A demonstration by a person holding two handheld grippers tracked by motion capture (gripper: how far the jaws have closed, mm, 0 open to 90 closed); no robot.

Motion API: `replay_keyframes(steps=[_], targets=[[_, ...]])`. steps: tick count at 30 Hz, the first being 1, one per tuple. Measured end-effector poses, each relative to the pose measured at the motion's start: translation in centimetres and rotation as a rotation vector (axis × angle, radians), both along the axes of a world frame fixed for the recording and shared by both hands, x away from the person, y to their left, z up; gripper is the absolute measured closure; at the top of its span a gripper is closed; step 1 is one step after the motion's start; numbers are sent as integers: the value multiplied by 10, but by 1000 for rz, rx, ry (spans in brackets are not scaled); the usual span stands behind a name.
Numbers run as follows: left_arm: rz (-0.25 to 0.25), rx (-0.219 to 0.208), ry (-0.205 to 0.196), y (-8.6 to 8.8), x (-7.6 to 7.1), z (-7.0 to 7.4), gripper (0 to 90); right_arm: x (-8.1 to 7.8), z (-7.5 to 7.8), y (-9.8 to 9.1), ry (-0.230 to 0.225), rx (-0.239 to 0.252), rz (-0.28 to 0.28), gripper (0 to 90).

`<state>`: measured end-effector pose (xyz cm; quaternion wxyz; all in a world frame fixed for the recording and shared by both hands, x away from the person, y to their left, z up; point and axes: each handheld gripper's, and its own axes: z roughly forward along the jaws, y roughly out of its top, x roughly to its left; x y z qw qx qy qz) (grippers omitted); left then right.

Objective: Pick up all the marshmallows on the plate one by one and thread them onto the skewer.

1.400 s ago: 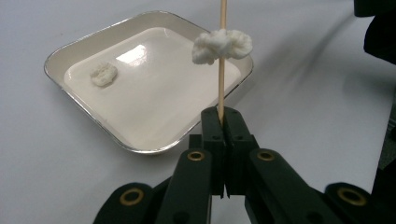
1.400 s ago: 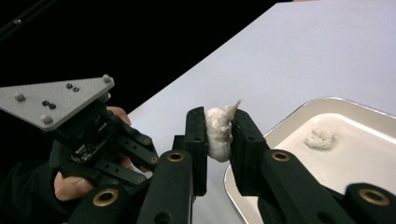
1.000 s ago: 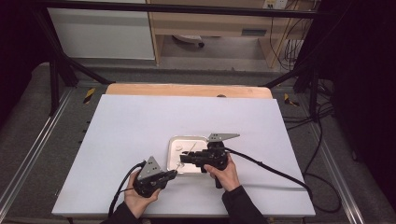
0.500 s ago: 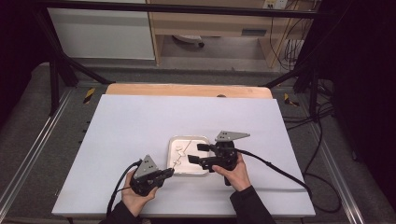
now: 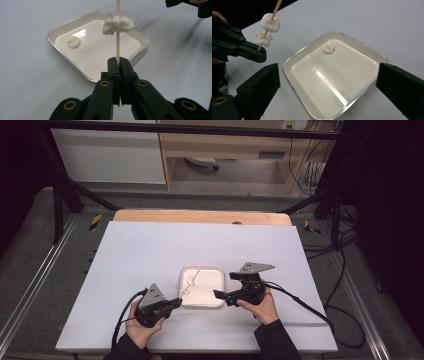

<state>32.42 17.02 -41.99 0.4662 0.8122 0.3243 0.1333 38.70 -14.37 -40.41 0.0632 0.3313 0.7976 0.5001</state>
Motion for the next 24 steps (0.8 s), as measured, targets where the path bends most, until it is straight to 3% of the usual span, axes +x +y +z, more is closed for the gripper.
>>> replay_keyframes(steps=[10, 17, 24], targets=[[14, 31, 21, 16, 1, 1, 884, 6, 4, -1, -9, -28, -28, 12], [36, 20, 36, 33, 0, -2, 883, 12, 6, 12, -1, -69, -35, 8], [41, 26, 47, 39, 1, -6, 884, 21, 3, 29, 5, -106, -32, 17]])
